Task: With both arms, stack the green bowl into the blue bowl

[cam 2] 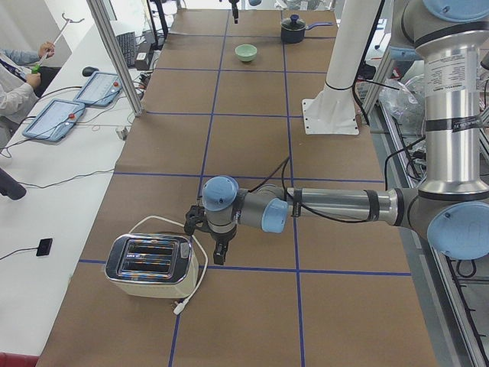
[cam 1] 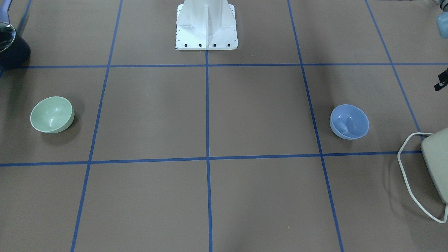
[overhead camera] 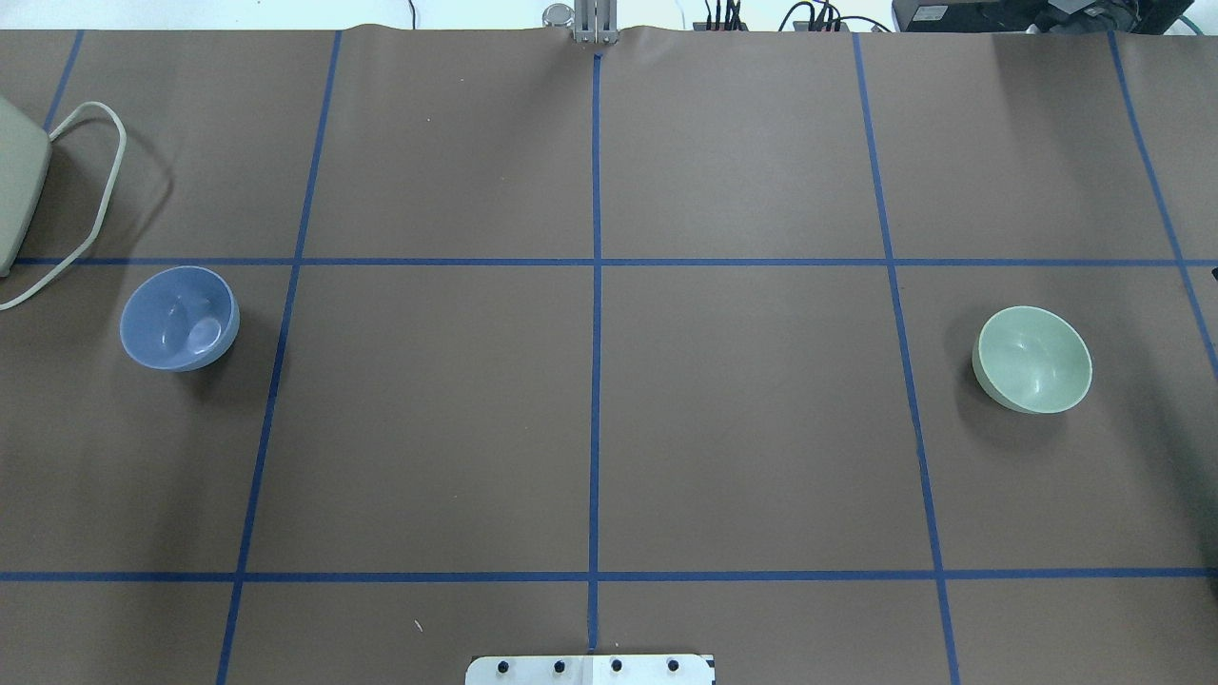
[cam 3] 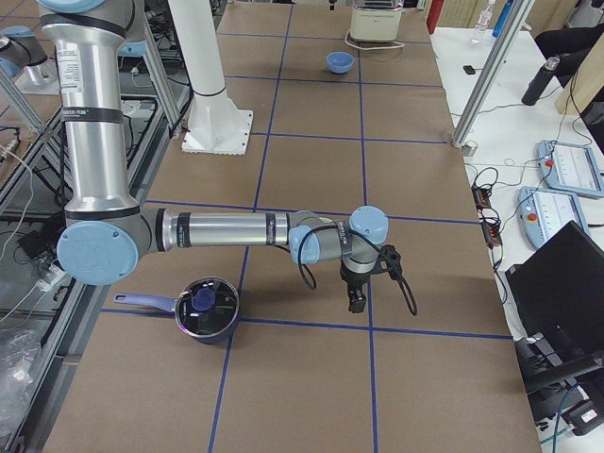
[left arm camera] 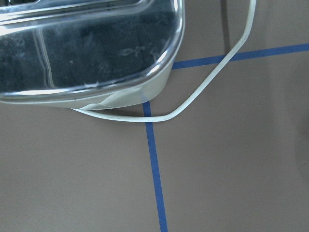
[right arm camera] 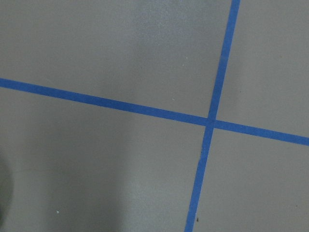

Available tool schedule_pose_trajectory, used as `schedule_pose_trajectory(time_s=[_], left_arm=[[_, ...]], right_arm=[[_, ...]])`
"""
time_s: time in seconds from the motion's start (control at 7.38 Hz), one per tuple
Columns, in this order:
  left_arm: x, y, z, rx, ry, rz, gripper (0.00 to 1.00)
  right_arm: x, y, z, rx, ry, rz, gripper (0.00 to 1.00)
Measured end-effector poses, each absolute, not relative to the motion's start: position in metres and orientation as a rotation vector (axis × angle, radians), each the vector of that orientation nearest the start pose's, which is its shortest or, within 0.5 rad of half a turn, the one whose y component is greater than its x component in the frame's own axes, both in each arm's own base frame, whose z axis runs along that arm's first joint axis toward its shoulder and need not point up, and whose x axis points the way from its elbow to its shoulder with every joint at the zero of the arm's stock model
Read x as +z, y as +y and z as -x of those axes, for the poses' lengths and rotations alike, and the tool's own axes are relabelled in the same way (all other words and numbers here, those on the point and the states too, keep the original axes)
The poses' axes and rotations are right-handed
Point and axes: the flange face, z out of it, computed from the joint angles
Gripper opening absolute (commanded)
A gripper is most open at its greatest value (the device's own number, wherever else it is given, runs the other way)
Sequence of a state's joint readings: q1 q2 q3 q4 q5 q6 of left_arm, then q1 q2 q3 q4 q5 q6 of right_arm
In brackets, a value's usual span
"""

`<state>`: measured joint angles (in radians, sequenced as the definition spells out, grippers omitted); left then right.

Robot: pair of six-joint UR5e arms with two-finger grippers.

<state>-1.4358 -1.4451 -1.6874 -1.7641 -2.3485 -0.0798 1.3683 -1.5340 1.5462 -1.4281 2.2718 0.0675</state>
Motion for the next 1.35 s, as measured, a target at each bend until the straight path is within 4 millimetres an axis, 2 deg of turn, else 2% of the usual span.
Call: schedule_pose_trajectory(time_s=[0.41, 0.68, 0.81, 0.95, 1.22, 1.35], left_arm=[[0.636, -0.457, 0.001, 0.104, 0.792, -0.087, 1.00], [0.618, -0.468, -0.005, 0.023, 0.805, -0.078, 1.00], [0.605, -0.476, -0.015, -0.012, 0.814, -0.069, 1.00], [0.592, -0.482, -0.030, -0.040, 0.824, -0.054, 1.00], [0.567, -0.487, -0.079, -0.075, 0.856, -0.030, 1.00], [0.559, -0.486, -0.104, -0.092, 0.875, -0.020, 1.00]], right_arm=[[0.633, -0.525, 0.050, -0.208, -0.728, -0.059, 1.00], [0.622, -0.528, 0.066, -0.240, -0.757, -0.063, 1.00], [0.613, -0.529, 0.076, -0.260, -0.763, -0.071, 1.00], [0.604, -0.530, 0.082, -0.268, -0.768, -0.081, 1.00], [0.584, -0.529, 0.086, -0.269, -0.775, -0.106, 1.00], [0.583, -0.527, 0.085, -0.267, -0.775, -0.109, 1.00]])
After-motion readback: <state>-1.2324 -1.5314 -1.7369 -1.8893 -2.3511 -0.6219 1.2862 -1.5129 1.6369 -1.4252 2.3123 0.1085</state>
